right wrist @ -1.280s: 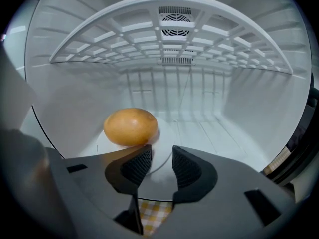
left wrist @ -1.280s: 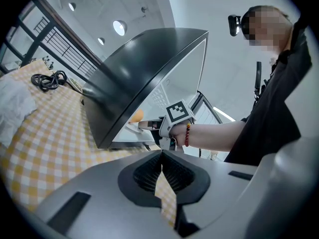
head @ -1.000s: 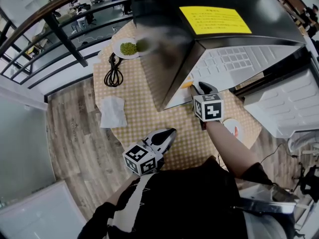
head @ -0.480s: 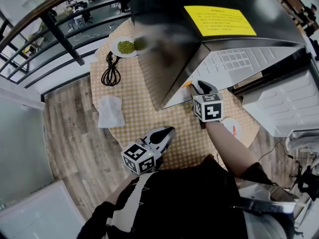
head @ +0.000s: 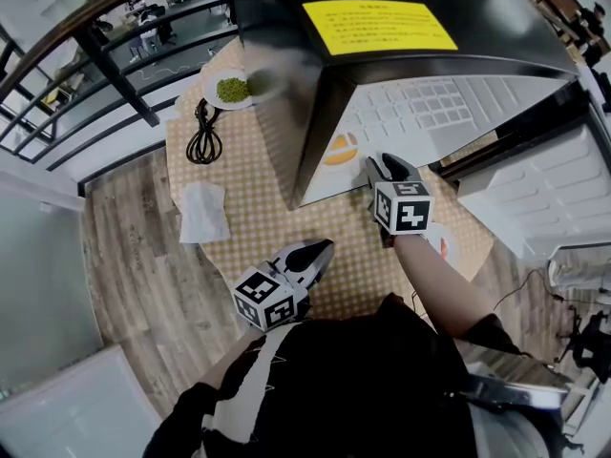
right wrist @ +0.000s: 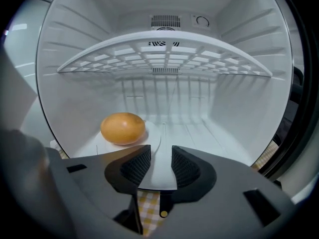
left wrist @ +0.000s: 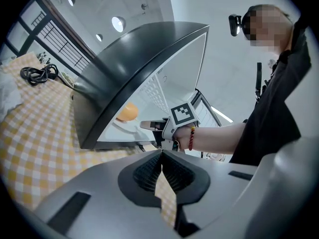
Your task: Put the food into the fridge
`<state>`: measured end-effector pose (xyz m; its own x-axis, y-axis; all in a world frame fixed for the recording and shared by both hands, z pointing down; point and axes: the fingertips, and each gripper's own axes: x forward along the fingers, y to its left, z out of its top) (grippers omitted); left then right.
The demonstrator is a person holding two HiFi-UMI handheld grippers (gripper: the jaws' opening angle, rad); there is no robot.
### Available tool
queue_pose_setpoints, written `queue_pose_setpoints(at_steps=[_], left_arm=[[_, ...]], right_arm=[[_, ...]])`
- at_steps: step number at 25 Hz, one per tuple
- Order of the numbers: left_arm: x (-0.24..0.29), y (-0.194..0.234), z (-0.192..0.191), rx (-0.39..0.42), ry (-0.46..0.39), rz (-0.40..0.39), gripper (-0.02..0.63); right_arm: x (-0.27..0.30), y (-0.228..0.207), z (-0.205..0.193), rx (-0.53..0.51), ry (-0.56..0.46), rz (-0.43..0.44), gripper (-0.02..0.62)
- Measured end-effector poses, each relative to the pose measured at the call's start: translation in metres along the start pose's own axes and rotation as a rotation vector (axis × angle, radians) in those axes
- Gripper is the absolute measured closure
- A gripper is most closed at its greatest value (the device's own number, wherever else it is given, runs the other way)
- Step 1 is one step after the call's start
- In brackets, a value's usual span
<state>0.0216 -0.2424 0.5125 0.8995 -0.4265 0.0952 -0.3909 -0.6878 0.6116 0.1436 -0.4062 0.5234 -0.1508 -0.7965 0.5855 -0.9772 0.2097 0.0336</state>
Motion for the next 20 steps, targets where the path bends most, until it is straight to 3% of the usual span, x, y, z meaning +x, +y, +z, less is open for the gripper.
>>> queue_pose_setpoints(at_steps=[6, 9, 12, 20], left_arm=[[0.014, -0.013, -0.006, 0.022, 0.005, 0.033, 0.592], [0.023, -0.024, -0.013, 0.026, 0.006, 0.054, 0.592], [0.029, -0.037, -0.016, 0.031, -0.008, 0.083, 0.592], [0.040, -0.097, -0.024, 0.062, -0.067, 0.135, 0.592]], right_arm=[[-0.026, -0.007, -0.003, 0.045, -0.049, 0.049, 0.471], [-0.045, -0.007, -0.009, 0.045, -0.071, 0.096, 0.539], [-0.068, -0.009, -0.016, 0.042, -0.093, 0.131, 0.553], [-0.138, -0.017, -0.041, 0.147, -0.134, 0.254, 0.578]])
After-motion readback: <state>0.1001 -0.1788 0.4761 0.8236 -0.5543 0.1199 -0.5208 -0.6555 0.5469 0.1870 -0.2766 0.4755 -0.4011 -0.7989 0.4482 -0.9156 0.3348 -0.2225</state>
